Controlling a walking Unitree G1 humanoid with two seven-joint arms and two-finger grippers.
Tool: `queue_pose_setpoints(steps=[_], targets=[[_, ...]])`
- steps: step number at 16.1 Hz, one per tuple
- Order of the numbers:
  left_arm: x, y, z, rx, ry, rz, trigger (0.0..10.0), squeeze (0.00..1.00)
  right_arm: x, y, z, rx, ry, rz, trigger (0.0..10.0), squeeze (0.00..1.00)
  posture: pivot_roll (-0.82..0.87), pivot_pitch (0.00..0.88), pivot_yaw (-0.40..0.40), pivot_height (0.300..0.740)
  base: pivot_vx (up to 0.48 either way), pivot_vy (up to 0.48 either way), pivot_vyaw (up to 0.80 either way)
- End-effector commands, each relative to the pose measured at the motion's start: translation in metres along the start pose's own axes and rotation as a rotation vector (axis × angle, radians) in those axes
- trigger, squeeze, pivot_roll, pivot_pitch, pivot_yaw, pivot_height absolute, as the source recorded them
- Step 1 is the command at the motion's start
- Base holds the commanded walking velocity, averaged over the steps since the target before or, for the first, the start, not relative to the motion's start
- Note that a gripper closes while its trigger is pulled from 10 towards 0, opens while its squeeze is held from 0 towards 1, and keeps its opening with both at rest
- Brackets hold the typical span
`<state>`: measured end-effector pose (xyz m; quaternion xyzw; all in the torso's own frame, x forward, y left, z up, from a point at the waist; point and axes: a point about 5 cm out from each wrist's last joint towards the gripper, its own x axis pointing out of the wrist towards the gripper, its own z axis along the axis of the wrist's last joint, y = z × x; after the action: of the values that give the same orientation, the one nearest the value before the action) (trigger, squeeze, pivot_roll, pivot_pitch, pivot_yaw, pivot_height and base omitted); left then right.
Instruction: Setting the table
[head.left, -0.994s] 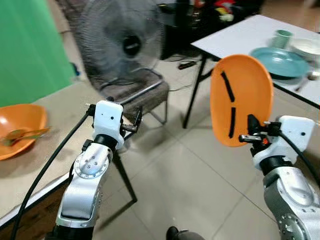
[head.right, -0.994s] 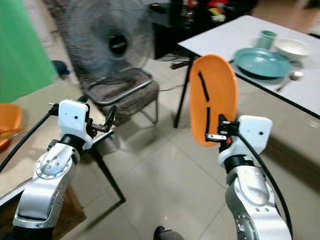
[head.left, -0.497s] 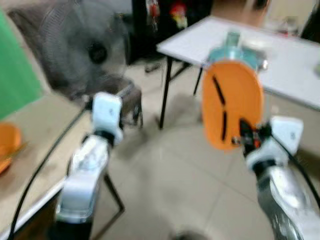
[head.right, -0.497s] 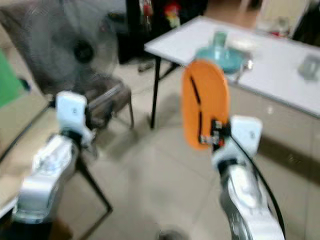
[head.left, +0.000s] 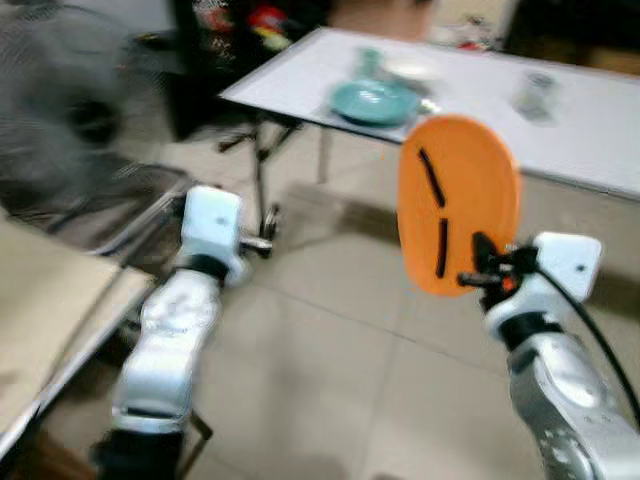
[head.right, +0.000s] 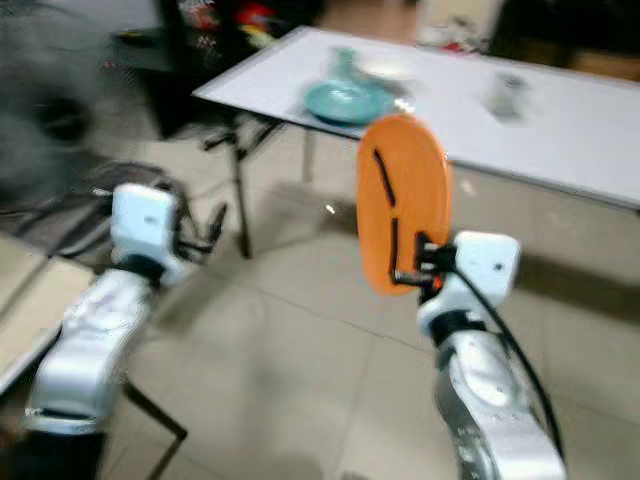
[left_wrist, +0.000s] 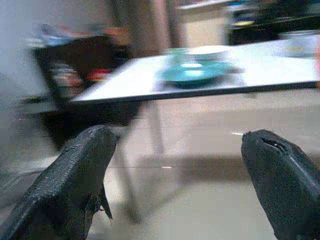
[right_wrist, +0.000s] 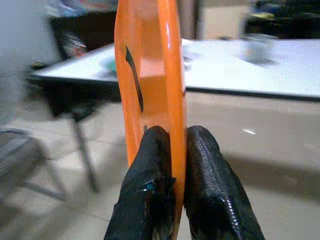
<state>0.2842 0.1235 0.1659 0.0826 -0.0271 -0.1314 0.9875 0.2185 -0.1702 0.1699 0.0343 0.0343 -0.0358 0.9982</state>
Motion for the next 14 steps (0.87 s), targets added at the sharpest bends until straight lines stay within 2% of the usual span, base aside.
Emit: queue_pose_setpoints(steps=[1,3,4,9,11,14], targets=[[-0.0009,0.0067,0.0038,0.025,-0.011,0.016,10.0,0.00,-0.0021,0.0013,0.0105,0.007,-0.057,0.001,10.0,0.00,-0.04,0.000,0.032,0.740,0.000,0.000,-0.80],[-0.0021,0.0079,-0.0008,0.002,0.013,0.038,10.0,0.00,-0.0049,-0.0036,0.0045,0.031,-0.034,-0.039,10.0,0.00,-0.05,0.000,0.042,0.740,0.000,0.000,-0.71],[-0.0023,0.0084,-0.0035,0.015,0.038,0.031,10.0,0.00,-0.0064,-0.0044,0.0033,0.042,-0.030,-0.041,10.0,0.00,-0.05,0.000,0.042,0.740,0.000,0.000,0.00],[-0.0031,0.0045,0.0007,-0.031,-0.003,-0.001,10.0,0.00,-0.0030,-0.0046,0.0115,0.033,-0.072,-0.010,10.0,0.00,-0.04,0.000,0.031,0.740,0.000,0.000,0.00],[-0.0042,0.0038,0.0006,-0.034,-0.002,-0.012,10.0,0.00,-0.0017,-0.0038,0.0103,0.040,-0.065,-0.006,10.0,0.00,-0.04,0.000,0.026,0.740,0.000,0.000,-0.58],[-0.0078,0.0049,-0.0022,-0.035,0.004,-0.017,10.0,0.00,0.0010,-0.0048,0.0101,0.057,-0.064,-0.014,10.0,0.00,-0.04,0.000,0.025,0.740,0.275,0.000,-0.79]])
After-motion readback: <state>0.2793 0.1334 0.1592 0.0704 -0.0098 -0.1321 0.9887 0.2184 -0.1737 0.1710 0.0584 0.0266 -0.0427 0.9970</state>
